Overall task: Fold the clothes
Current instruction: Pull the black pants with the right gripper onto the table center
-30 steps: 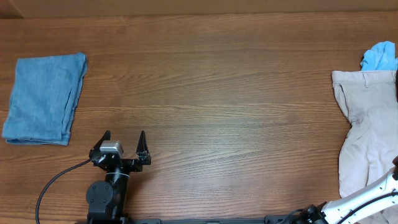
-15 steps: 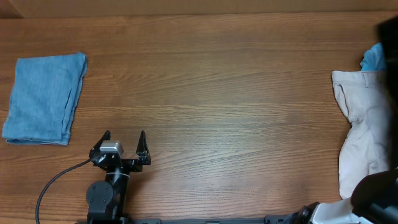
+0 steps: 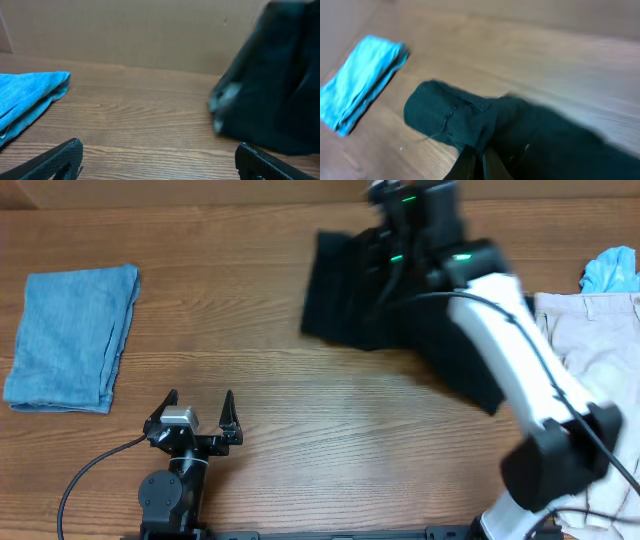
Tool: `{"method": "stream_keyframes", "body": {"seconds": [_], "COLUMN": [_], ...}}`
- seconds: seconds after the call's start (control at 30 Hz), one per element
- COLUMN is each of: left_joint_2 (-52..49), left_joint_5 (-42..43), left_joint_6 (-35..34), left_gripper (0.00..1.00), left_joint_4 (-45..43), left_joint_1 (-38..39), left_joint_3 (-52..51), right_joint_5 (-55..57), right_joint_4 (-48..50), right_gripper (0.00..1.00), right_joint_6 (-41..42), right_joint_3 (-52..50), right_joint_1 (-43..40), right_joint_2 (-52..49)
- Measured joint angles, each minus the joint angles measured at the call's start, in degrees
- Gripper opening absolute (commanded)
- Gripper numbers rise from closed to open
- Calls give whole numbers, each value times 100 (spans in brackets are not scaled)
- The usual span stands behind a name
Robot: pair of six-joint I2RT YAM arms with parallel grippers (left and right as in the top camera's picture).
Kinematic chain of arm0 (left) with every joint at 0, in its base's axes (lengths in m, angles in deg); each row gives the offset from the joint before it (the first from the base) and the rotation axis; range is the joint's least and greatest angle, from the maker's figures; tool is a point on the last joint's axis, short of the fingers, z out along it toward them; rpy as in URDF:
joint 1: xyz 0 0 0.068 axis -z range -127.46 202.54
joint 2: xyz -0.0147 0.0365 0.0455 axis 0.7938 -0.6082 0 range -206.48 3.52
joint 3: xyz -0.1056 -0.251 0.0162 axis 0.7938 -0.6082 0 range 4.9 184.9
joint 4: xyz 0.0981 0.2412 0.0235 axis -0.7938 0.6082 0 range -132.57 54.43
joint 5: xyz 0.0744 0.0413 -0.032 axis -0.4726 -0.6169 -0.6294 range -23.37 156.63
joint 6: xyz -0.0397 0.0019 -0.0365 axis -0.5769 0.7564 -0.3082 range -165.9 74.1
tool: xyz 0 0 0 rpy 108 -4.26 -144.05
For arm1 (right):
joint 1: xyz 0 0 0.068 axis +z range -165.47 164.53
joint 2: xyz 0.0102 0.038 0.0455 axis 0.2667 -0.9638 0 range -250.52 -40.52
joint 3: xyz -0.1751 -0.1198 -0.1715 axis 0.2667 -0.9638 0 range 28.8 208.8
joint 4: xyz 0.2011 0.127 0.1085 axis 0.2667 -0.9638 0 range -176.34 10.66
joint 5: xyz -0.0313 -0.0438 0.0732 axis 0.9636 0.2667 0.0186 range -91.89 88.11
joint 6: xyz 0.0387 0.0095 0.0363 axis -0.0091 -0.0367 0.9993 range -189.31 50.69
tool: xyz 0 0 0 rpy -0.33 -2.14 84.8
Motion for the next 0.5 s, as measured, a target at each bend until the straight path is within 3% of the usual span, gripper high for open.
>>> {"method": "stream_keyframes", "body": {"seconds": [0.23,0.37,0.4,0.5], "left_joint_2": [0,0,0,0], "left_joint_5": [0,0,2,0], "left_joint_6": [0,0,-2,-2], "left_gripper": [100,100,100,100], "left_joint_4": [0,0,0,0], "left_joint_1": [0,0,0,0], "left_joint_3": [0,0,2,2], "right_joint_5": [33,22,9,-22], "right_joint_4": [96,-509,-682,-1528], "right_gripper": [4,4,15,28], "right_joint_6": [72,94,107,120], "right_joint_3": [-2,0,0,9], "right_joint_1": [920,979,970,901], "right_joint_2": [-533,-533,-533,-531]}}
